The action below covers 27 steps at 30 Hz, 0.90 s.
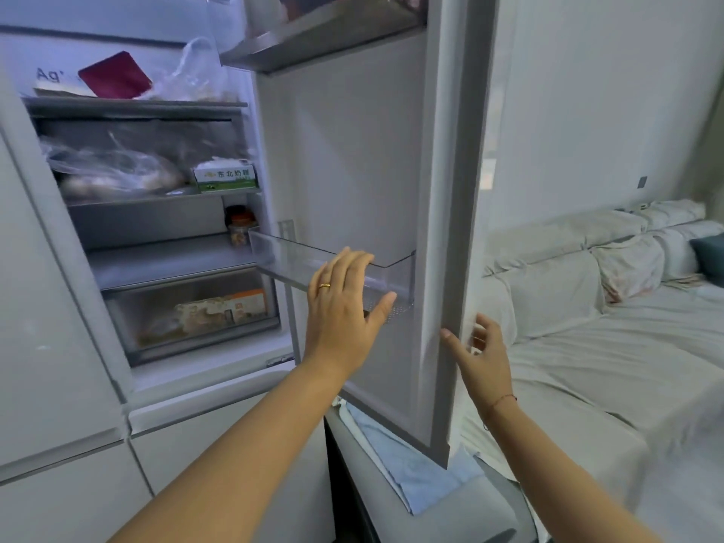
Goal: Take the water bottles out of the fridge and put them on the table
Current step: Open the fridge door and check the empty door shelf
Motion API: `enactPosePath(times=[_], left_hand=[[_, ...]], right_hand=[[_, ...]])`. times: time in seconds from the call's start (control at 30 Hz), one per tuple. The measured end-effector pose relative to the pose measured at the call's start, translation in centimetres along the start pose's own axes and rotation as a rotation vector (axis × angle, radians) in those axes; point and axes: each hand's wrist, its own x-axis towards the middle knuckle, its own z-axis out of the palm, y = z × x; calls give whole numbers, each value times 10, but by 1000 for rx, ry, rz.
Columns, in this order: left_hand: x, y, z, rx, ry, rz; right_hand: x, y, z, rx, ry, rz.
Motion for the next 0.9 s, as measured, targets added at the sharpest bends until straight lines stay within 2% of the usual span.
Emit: enactPosePath(times=[0.13,0.37,0.63,0.8,0.9], left_hand=[[-20,-19,-36,3,11,-23],[-60,-74,-119,78,-114,-72],[-100,-134,-192,160,-142,-61],[-100,-169,-209,176,-195,-55],[-98,-190,-215,179,-178,-117]], right_hand=[[-43,-17,19,-4,30,-33],[-128,-53,87,-31,12,-49],[-181,-77,178,-59,-190,-46],[-193,-87,245,-201,-242,-136],[-194,-89,287,-218,-283,-141]])
